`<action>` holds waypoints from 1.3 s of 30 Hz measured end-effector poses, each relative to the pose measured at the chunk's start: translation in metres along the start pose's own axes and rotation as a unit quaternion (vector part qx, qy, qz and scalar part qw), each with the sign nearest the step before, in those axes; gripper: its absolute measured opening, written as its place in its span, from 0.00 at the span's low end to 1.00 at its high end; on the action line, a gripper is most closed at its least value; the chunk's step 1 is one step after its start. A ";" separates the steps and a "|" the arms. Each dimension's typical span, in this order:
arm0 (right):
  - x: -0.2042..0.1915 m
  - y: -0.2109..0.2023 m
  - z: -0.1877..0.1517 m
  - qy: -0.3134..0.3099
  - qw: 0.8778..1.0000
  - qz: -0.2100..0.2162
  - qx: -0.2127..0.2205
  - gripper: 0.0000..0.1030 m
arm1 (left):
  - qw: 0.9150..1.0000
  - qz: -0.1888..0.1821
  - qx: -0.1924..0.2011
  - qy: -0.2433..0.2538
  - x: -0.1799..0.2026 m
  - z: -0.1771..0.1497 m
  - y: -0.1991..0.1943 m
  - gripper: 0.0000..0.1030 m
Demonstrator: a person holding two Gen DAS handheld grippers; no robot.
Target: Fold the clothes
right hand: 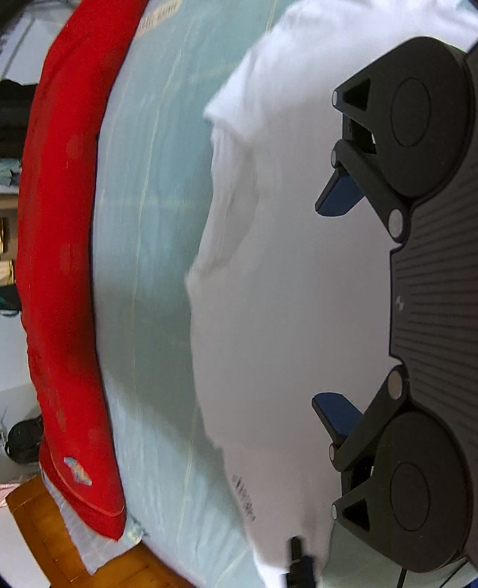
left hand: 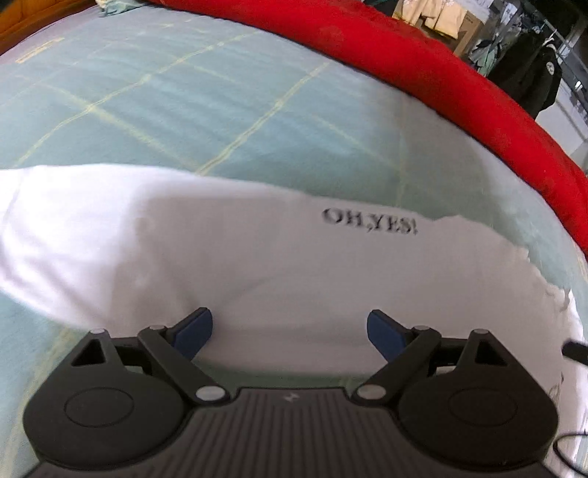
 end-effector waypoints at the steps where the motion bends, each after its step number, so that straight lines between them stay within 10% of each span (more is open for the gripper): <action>1: -0.008 0.002 0.001 -0.005 1.000 0.006 -0.002 1.00 | 1.000 0.002 0.002 -0.003 -0.006 0.000 -0.002 0.88; 18: -0.077 0.041 -0.026 -0.067 0.994 0.020 -0.090 1.00 | 0.995 0.021 0.066 -0.070 -0.095 0.019 -0.027 0.88; 23: -0.079 0.047 -0.027 -0.081 0.991 0.006 -0.103 1.00 | 0.991 0.092 0.055 -0.078 -0.134 0.025 -0.026 0.85; 33: -0.084 0.053 -0.032 -0.124 0.985 -0.022 -0.115 1.00 | 0.983 -0.012 0.082 -0.167 -0.127 -0.001 -0.056 0.84; 39: -0.083 0.055 -0.032 -0.136 0.983 -0.023 -0.122 1.00 | 0.957 -0.077 0.077 -0.270 -0.150 -0.023 -0.042 0.83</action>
Point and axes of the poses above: each gripper's, at about its wrist camera, not at the fingertips, and y roughly the way its jaws point, x to its right, z to its top, the point moved 7 cm from there along y, roughly the way its jaws point, and after that the axes turned 12 degrees about -x, right-handed, at the moved point
